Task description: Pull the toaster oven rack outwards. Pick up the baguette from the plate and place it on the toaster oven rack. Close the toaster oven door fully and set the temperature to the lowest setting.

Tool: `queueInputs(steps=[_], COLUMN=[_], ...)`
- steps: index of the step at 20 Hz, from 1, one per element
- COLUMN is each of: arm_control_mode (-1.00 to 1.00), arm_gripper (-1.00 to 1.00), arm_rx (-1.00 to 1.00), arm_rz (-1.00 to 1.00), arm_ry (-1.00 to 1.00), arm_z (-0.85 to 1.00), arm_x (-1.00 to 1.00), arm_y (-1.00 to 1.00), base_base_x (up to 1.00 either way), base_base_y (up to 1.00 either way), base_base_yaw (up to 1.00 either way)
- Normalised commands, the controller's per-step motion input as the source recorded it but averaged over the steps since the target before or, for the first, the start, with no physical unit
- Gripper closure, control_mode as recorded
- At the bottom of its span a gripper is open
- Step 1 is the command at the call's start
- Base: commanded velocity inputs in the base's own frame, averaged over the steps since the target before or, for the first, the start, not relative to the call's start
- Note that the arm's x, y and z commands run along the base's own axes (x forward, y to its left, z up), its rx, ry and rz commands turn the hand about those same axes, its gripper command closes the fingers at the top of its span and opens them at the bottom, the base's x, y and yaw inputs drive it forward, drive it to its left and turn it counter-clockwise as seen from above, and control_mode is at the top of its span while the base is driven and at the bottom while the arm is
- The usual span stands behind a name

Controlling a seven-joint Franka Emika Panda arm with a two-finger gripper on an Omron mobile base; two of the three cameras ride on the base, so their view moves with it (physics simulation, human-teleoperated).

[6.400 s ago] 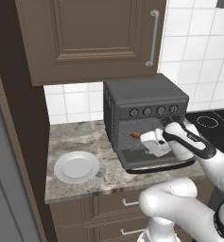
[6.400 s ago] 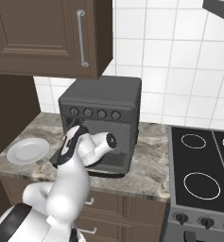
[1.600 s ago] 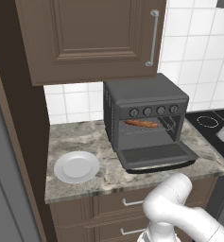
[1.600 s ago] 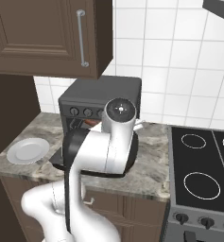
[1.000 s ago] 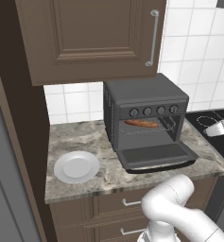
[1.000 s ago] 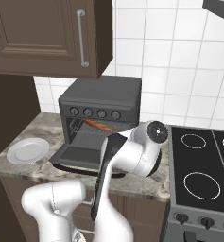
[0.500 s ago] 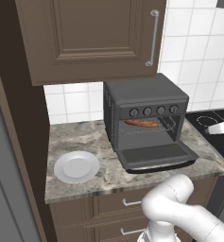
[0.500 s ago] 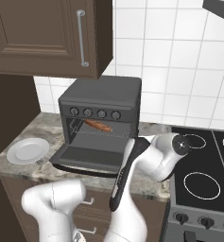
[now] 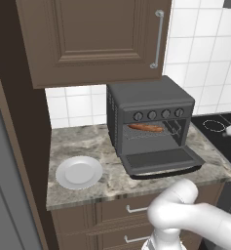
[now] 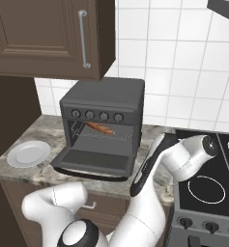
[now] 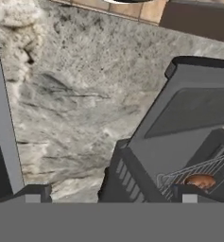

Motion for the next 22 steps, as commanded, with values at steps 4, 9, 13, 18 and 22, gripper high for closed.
queueInputs(steps=[4,9,13,18,22], arm_control_mode=[-1.00,-1.00,-1.00,-1.00,-1.00], arm_gripper=[-1.00,-1.00,-1.00,-1.00,-1.00], arm_rx=[0.21,0.00,0.00,0.17,0.04], arm_rz=[0.00,-0.01,-0.02,-0.06,-0.10], arm_ry=[0.21,0.31,-0.02,-0.22,0.13], arm_z=[-0.28,-0.15,-0.03,-0.20,-0.29], arm_x=[0.00,-0.11,-0.46,-0.85,-0.59], arm_y=[-0.59,-0.22,0.00,0.00,0.14], base_base_x=[0.00,0.00,0.00,0.00,0.00], base_base_y=[0.00,0.00,0.00,0.00,0.00], base_base_yaw=[0.00,0.00,0.00,0.00,0.00])
